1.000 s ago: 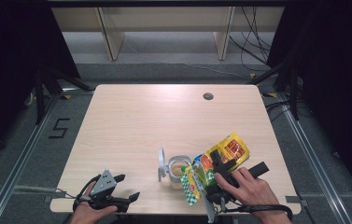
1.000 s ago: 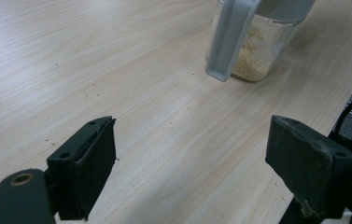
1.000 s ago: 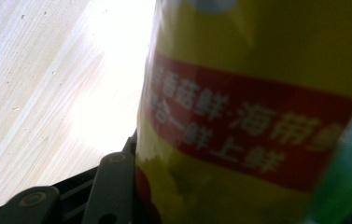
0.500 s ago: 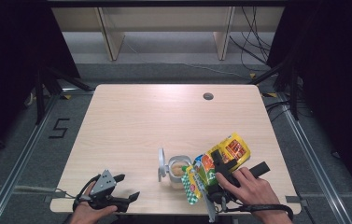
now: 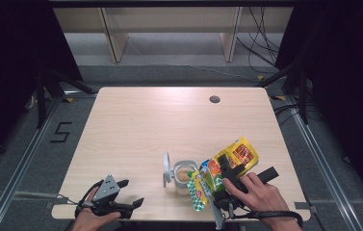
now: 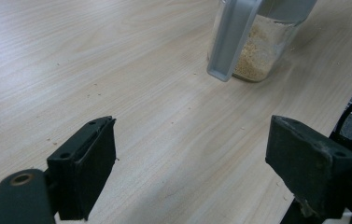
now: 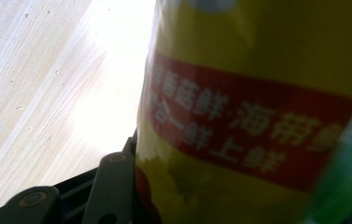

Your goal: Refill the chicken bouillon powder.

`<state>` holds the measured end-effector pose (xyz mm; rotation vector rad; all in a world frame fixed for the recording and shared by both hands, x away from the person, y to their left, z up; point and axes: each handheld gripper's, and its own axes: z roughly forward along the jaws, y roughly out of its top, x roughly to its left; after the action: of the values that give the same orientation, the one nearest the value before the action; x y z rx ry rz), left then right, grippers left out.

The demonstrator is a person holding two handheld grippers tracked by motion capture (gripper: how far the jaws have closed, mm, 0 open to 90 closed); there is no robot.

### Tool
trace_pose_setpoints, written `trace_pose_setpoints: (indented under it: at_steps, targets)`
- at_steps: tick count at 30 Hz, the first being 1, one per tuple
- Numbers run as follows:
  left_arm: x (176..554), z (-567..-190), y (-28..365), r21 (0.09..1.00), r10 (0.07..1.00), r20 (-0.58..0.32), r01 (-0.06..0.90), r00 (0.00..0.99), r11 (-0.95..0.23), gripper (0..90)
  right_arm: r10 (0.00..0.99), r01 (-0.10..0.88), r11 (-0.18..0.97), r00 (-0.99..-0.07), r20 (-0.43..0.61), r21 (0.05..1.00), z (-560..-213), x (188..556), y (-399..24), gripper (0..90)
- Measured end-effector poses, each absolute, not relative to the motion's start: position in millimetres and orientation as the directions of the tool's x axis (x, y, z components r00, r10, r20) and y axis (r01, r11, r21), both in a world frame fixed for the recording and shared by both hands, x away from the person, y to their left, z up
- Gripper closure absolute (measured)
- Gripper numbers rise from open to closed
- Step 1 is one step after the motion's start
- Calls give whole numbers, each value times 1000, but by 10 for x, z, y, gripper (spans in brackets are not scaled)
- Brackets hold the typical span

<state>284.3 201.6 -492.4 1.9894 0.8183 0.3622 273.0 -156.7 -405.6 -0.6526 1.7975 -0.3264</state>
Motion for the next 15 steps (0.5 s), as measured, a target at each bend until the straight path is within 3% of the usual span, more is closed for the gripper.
trace_pose_setpoints:
  at_steps: [3, 6, 15]
  targets:
    - [2850, -4922, 2019, 842, 671, -60, 398, 739, -364, 154, -568, -256, 818, -223, -792, -515, -4059, 2715, -1572, 582]
    - [2849, -4922, 2020, 842, 671, -61, 399, 739, -363, 154, -619, -290, 777, -188, -762, -559, -4017, 2735, -1539, 582]
    - [2844, -4924, 2016, 845, 675, -69, 403, 735, -352, 154, -583, -268, 806, -207, -786, -527, -4029, 2710, -1553, 582]
